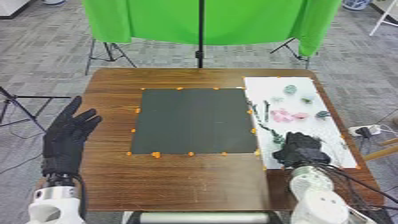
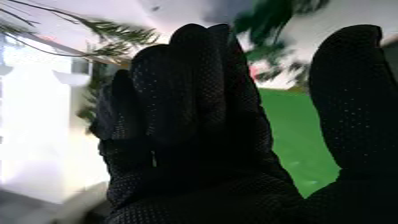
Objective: Arrange flowers
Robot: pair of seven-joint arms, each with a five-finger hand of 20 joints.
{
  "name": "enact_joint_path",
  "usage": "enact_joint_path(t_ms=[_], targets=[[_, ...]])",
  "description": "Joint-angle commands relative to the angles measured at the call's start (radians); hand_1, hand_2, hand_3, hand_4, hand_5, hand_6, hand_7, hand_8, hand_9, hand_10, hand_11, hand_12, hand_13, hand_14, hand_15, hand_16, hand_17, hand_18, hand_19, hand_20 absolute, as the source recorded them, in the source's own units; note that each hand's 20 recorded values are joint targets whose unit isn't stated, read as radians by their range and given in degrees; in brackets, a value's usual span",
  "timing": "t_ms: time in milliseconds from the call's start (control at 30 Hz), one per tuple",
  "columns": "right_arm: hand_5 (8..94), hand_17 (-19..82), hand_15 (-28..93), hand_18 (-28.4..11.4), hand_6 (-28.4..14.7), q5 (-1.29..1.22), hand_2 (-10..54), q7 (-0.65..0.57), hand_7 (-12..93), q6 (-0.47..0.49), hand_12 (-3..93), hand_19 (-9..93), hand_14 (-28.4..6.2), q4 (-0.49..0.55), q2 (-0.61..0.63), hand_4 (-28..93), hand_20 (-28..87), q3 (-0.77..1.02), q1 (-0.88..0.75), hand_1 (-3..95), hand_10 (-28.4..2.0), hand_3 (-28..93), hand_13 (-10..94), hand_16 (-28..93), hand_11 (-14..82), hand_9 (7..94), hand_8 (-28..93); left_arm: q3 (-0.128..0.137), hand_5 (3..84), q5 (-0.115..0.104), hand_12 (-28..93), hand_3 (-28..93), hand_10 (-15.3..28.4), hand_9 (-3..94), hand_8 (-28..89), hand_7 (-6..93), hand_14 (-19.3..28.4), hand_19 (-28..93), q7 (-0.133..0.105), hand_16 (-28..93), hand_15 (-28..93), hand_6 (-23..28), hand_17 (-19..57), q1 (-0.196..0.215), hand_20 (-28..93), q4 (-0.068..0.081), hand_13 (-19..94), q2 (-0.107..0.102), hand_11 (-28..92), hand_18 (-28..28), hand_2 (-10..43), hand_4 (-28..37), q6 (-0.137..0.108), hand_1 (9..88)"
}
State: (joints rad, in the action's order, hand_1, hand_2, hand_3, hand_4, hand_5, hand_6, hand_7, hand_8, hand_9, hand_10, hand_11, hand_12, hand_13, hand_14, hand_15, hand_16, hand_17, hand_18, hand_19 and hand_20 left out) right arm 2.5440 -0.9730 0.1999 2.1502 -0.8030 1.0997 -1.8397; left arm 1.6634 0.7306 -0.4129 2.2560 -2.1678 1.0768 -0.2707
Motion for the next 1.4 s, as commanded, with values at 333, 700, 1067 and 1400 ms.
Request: enact_joint_path(t_ms=[333,700,1067,1400], targets=[[84.0,50,74,-19.5,-3.2,0.064,-9.5,-0.082,28,-0.052,25.1,93,-7.5,-0.115,-0.014,-28,43,-0.125,0.098,54.6,-12.1,68,81,17,56.4,79.8,5,0.022,34.7,-0.008,14,75,19.3,33.7,-8,9.9,23.9,45,0.002,-6,56,6.6,-9.8,0.031,27,-0.011,22,0.003,30,20.8,8.7,-24.1,-0.019,23.4],[88.2,55,73,-19.8,-3.4,0.146,-9.5,-0.121,25,-0.165,22.9,93,-7.2,0.050,0.016,-28,48,-0.024,0.022,55.8,-12.2,71,85,17,55.7,85.1,9,0.039,34.7,-0.017,14,75,19.3,33.7,-8,9.9,23.9,45,-0.025,-6,56,6.8,-9.8,0.056,28,-0.031,22,-0.022,30,20.8,8.6,-24.0,-0.038,23.2],[89.6,56,72,-20.2,-3.7,-0.137,-9.5,0.175,23,-0.040,23.0,93,-7.5,0.018,-0.291,-28,50,-0.264,0.434,55.6,-12.4,72,87,18,55.1,86.5,11,0.069,34.6,-0.026,14,75,19.2,33.7,-8,9.9,23.9,45,-0.036,-6,56,6.8,-9.8,0.091,28,-0.056,22,-0.049,30,20.9,8.6,-24.0,-0.078,23.3],[90.9,57,73,-20.4,-3.6,-0.142,-9.5,0.305,23,0.045,23.4,93,-7.7,-0.305,-0.610,-28,51,-0.442,0.611,54.4,-12.3,72,88,18,55.9,87.6,12,0.034,34.7,0.002,14,75,19.4,33.7,-8,10.0,23.9,45,0.016,-6,56,6.8,-9.7,-0.037,29,-0.054,22,-0.128,29,20.9,8.6,-23.8,-0.081,23.5]])
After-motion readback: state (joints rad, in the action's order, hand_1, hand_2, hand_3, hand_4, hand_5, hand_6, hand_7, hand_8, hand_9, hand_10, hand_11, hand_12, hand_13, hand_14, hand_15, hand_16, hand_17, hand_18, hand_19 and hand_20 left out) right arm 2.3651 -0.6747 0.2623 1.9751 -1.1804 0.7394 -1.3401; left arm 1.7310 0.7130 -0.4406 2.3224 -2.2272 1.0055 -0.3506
